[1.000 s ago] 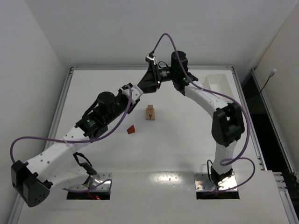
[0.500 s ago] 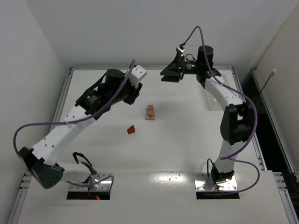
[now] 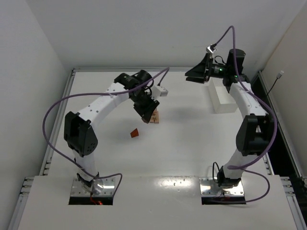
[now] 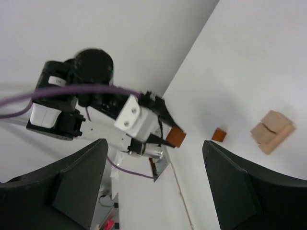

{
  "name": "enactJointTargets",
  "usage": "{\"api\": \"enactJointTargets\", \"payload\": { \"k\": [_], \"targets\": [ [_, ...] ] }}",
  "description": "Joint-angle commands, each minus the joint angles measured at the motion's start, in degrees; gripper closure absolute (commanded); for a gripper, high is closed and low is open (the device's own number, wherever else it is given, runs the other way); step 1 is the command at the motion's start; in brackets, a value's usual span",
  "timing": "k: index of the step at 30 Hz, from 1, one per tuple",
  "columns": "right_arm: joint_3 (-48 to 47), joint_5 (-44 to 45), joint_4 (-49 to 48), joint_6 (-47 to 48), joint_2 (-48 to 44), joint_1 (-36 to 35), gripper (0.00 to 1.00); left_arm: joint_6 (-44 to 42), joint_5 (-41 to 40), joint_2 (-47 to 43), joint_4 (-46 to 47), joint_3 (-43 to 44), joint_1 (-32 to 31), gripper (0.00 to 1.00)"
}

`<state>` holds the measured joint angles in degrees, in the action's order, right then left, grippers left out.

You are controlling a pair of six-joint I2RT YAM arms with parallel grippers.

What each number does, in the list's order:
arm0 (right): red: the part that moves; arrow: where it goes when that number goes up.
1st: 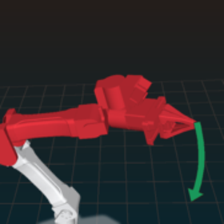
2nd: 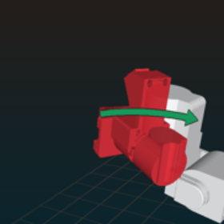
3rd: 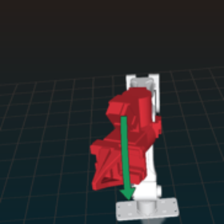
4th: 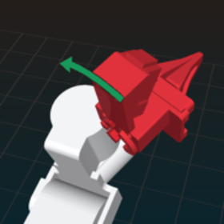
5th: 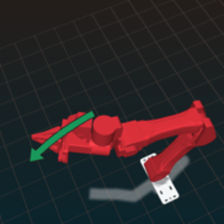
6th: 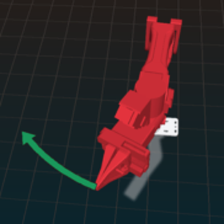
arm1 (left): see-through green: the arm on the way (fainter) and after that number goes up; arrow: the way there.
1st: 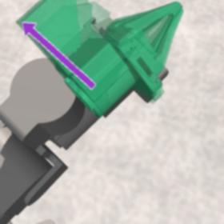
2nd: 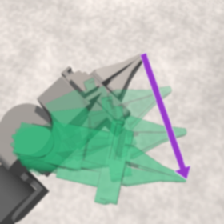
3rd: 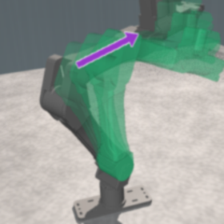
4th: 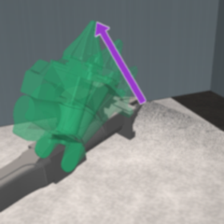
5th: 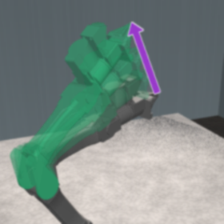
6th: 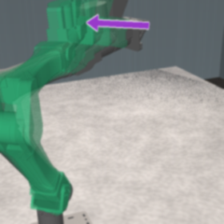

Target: Build the wood block tower

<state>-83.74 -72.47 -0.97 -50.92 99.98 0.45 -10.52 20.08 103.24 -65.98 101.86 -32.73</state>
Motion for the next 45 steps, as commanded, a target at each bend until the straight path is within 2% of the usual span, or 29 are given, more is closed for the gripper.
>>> {"api": "enactJointTargets", "payload": {
  "k": [1,4,9,12,14,19,24,29,38,40,42,45],
  "targets": [
    [-0.45,-2.59,-0.26,4.60,-3.13,5.25,0.23,-6.42,3.49,0.99,-8.55,2.02,-3.56,1.00],
    [-1.77,-2.59,3.06,8.89,-3.13,11.75,0.23,-8.10,0.50,1.61,-8.56,-0.09,-5.06,1.00],
    [-7.13,3.64,14.40,19.33,-4.97,21.59,0.23,-10.04,-5.82,3.19,-7.50,-4.12,-8.92,1.00],
    [-10.64,6.62,22.05,23.83,-5.50,23.63,0.23,-10.57,-8.81,4.59,-5.49,-7.19,-10.41,1.00],
    [-11.17,6.64,22.07,23.85,-5.50,25.12,0.23,-11.44,-10.49,5.21,-4.26,-9.22,-11.13,1.00],
    [-8.81,7.87,22.86,23.85,-7.79,25.66,0.23,-13.47,-13.75,6.53,2.33,-10.99,-13.67,1.00],
    [-7.05,7.87,23.47,23.85,-9.81,25.66,0.23,-15.40,-14.98,10.57,6.81,-9.24,-15.69,1.00],
    [-7.30,7.87,24.00,24.54,-11.04,25.66,0.23,-17.42,-14.98,14.79,7.62,-7.91,-16.93,1.00],
    [-10.39,8.39,31.47,28.77,-11.57,25.66,0.23,-19.10,-15.51,19.45,10.08,-6.77,-19.21,0.99],
    [-10.91,8.39,31.47,28.77,-11.57,25.66,0.23,-19.10,-14.72,19.98,10.08,-6.24,-19.21,0.95],
    [-10.91,8.39,31.47,28.77,-11.57,25.66,0.23,-19.62,-14.19,21.29,9.55,-5.62,-19.21,0.85],
    [-12.05,8.39,33.92,30.25,-11.57,25.66,0.22,-19.62,-12.79,21.30,10.33,-5.62,-19.21,0.78]
  ]
}}
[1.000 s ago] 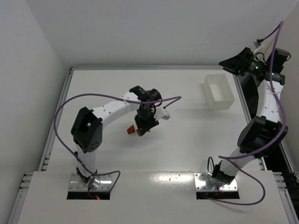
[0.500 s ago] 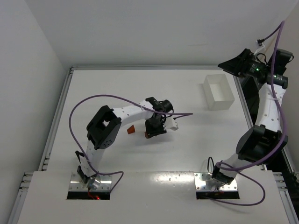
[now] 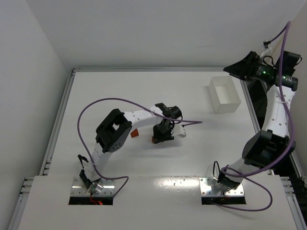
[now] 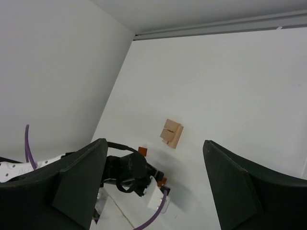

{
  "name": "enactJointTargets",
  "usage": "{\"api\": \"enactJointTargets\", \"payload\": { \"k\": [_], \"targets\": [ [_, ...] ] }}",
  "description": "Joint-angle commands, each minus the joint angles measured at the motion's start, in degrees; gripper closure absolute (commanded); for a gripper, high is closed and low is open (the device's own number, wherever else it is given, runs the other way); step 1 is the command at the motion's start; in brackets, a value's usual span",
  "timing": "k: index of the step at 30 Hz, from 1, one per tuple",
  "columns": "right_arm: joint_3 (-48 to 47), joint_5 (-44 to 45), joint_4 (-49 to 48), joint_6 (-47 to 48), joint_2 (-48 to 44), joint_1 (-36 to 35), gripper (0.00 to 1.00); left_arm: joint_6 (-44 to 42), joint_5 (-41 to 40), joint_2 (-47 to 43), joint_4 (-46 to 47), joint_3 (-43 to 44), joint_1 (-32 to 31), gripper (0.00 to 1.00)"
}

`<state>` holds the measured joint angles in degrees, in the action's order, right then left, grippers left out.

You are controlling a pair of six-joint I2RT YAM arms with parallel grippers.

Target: Build the wood block tower

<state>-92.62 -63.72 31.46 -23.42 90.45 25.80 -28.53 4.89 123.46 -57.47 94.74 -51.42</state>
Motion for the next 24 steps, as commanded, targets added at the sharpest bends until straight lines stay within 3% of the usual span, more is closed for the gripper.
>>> {"api": "enactJointTargets", "payload": {
  "k": [1,8,16,19,24],
  "targets": [
    [-3.70,-0.35,2.28,3.29,-2.04,0.30,0.22,-1.61,3.02,1.69,1.84,1.50,-0.52,0.76],
    [-4.85,-0.88,3.78,4.61,-0.37,0.30,0.22,-0.38,6.44,0.20,4.47,1.24,-0.52,0.41],
    [-7.92,3.07,7.03,9.34,1.47,-1.28,0.22,8.56,8.65,-11.91,12.12,-1.22,2.55,0.37],
    [-10.56,5.80,10.19,12.08,2.36,-1.90,0.22,13.14,5.75,-17.81,13.53,-1.22,3.96,0.22],
    [-17.15,14.92,21.34,28.75,6.65,-8.39,0.22,18.77,-0.30,-28.08,15.90,-2.89,5.01,0.05]
  ]
}}
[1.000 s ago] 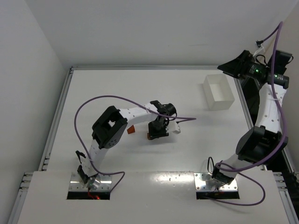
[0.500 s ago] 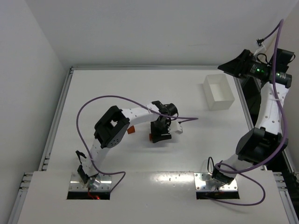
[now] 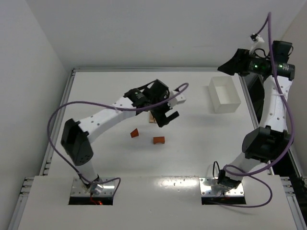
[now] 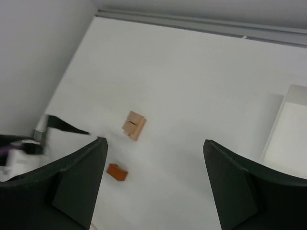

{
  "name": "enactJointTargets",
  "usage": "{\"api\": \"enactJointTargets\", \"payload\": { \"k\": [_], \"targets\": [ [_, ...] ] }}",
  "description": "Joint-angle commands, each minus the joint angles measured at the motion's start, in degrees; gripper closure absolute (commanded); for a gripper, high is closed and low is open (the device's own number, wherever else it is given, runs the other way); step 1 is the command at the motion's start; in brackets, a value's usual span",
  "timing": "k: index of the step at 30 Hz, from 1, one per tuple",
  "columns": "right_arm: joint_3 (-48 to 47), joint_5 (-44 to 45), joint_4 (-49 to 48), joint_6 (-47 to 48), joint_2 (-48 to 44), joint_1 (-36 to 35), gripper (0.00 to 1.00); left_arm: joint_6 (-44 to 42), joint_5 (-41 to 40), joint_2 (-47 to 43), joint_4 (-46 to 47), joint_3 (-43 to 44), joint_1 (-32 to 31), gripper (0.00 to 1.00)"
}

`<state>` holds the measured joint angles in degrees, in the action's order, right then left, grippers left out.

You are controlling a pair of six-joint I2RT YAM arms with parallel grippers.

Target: Build the wood block tower

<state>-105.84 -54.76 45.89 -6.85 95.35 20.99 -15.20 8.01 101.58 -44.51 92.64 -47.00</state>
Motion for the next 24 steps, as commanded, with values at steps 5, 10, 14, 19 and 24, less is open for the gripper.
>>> {"api": "enactJointTargets", "payload": {
  "k": [5,10,14,19,24],
  "targets": [
    [-5.34,13.27,15.89,26.69,4.22,-13.84,0.27,19.75,-6.52,-16.12,5.39,-0.79,6.73,0.00],
    [-2.10,20.03,19.41,44.01,3.97,-26.95,0.31,23.46,-11.77,-20.63,5.58,-0.71,17.89,0.00],
    [1.94,23.82,20.73,56.04,3.17,-39.07,0.36,26.70,-18.20,-22.21,5.58,-2.11,28.08,0.00],
    [7.22,23.83,23.11,68.09,2.57,-45.86,0.41,30.23,-15.67,-22.74,5.05,-6.32,44.59,0.00],
    [17.76,25.84,21.61,75.93,0.63,-50.43,0.46,30.23,-10.74,-23.27,2.51,-11.07,53.23,0.00]
  ]
}}
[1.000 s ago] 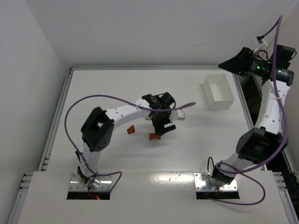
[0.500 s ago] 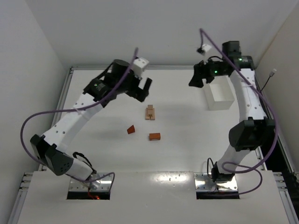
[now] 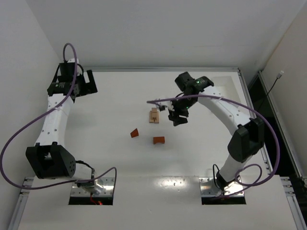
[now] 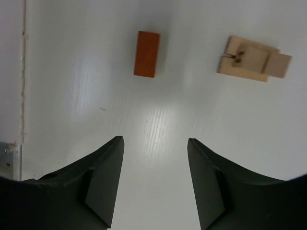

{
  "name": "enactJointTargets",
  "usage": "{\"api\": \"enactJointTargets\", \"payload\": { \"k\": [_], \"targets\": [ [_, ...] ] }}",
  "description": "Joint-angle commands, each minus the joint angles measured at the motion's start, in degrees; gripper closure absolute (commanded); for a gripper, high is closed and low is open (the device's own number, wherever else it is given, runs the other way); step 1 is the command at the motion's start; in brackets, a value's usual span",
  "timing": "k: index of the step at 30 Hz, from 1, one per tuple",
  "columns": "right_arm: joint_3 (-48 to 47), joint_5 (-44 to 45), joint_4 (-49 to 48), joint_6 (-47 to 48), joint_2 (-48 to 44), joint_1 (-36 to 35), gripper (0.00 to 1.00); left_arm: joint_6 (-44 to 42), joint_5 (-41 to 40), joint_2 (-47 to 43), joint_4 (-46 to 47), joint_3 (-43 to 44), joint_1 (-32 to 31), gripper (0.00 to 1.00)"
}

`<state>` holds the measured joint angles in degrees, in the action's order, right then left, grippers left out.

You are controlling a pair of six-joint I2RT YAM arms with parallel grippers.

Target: Build the wood block tower

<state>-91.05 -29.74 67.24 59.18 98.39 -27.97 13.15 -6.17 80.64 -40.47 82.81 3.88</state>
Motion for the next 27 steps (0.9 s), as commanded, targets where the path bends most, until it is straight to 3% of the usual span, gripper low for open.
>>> {"api": "enactJointTargets", "payload": {
  "k": [1,6,16,27],
  "targets": [
    [3.94,0.82,-0.53,10.51,-2.41,-2.00,0.48,1.88,4.84,-2.33,-1.54,-2.46,3.32,0.00],
    [7.37,1.96,-4.31,11.13,0.83,-5.69,0.48,1.88,4.86,-2.86,-1.54,-5.37,6.23,0.00],
    [-2.20,0.73,-4.84,1.91,14.98,-9.30,0.51,1.27,9.87,2.76,0.21,-6.61,4.57,0.00],
    [0.96,1.44,-9.66,-5.20,15.78,-13.34,0.53,0.65,7.67,5.93,0.74,-5.37,3.94,0.00]
  ]
}}
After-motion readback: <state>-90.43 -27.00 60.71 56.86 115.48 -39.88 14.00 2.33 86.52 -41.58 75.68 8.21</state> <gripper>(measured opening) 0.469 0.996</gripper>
